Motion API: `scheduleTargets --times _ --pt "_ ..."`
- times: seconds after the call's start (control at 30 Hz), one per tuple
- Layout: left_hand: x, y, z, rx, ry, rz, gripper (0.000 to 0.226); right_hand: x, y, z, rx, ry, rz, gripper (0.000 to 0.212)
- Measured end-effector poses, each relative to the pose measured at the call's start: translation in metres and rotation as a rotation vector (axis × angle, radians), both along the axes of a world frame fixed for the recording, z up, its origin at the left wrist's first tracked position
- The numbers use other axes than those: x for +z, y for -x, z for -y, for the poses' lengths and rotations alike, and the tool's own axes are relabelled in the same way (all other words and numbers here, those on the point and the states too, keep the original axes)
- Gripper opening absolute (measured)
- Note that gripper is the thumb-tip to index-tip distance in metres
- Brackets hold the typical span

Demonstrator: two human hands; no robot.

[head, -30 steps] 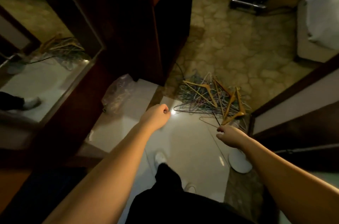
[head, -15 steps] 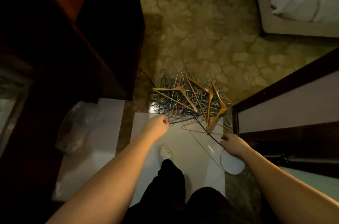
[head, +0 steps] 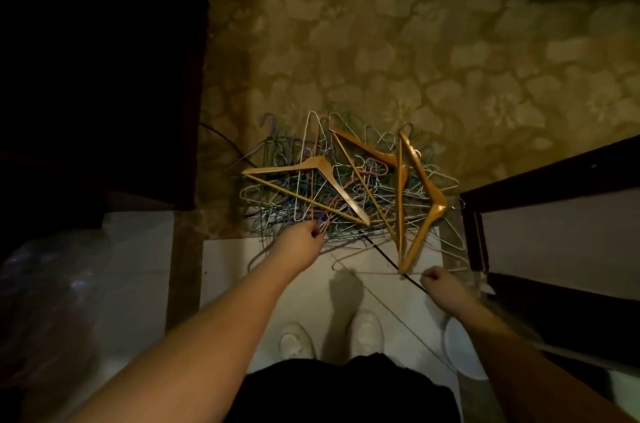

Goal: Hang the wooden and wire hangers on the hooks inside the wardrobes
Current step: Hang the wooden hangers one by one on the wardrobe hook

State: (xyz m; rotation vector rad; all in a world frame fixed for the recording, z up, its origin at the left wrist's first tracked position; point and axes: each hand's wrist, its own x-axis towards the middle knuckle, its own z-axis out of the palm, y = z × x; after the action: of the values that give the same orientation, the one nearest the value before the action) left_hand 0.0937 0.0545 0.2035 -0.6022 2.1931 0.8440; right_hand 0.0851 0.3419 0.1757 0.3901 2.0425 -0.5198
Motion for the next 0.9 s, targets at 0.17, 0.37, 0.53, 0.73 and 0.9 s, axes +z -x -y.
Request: scheduleTargets --times 0.17,0.37,0.53,0.73,0.9 --pt "-0.109 0.041 -0.024 -0.014 -0.018 -0.006 0.014 -0.105 0.03 -0.018 -0.11 -0.021 -0.031 0.017" --pt "-0.209 0.096 -0.05 0.222 -0.162 -0.011 0.014 -0.204 0.069 -0.029 -0.259 -0.139 -0.109 0.044" --pt "-0.262 0.126 -0.062 0.531 -0.253 0.045 0.038 -0.248 0.068 -0.033 -0.375 -0.105 -0.149 0.042" --pt "-0.286 0.137 -0.061 0.711 -0.239 0.094 0.063 -0.249 0.054 -0.015 -0.562 0.081 -0.276 0.027" --pt "-0.291 0.135 -0.057 0.777 -0.32 0.118 0.048 -0.248 0.048 -0.009 -0.738 0.076 -0.356 0.017"
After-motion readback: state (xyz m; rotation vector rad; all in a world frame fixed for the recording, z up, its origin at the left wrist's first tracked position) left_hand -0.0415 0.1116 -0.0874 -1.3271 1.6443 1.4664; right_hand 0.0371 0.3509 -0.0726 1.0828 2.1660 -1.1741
